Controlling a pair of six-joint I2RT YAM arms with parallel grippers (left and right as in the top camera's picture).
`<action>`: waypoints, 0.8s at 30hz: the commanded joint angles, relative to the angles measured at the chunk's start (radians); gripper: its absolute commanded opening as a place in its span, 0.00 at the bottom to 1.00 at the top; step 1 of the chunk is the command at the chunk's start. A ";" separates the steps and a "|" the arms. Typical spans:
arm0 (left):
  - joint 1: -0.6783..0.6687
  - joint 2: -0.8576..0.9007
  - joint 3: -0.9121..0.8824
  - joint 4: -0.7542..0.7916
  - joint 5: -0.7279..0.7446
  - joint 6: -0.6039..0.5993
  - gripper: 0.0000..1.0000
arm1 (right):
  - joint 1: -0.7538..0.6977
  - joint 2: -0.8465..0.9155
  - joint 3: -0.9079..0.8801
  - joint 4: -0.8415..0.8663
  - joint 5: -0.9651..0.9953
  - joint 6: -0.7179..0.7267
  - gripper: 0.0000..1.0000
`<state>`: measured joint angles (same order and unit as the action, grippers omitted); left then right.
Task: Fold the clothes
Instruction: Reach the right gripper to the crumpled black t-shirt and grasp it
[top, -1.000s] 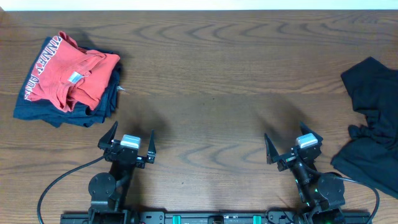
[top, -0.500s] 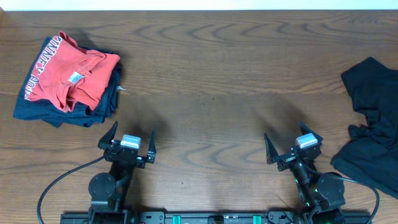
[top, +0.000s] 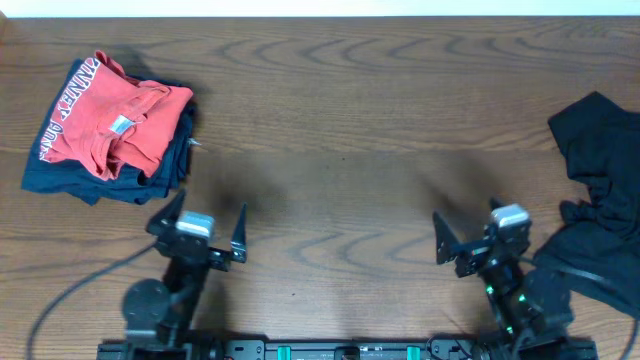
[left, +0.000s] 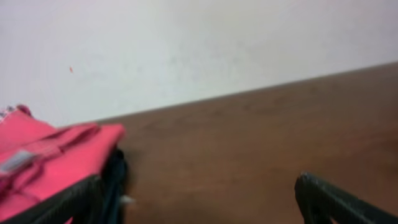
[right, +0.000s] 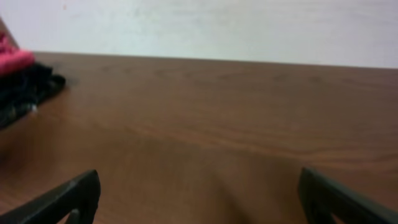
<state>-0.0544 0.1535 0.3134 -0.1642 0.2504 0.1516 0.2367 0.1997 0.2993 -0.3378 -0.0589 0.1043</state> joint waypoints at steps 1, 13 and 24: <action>-0.002 0.180 0.242 -0.101 -0.027 -0.042 0.98 | -0.012 0.177 0.171 -0.092 0.091 0.056 0.99; -0.002 0.876 1.066 -0.757 0.198 -0.062 0.98 | -0.284 1.026 0.839 -0.503 -0.529 0.054 0.99; -0.002 0.930 1.146 -0.897 0.232 -0.067 0.98 | -0.518 1.307 0.892 -0.716 0.170 0.329 0.99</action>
<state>-0.0544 1.0847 1.4391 -1.0473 0.4614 0.1001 -0.2245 1.4803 1.1980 -1.0431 -0.1738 0.2821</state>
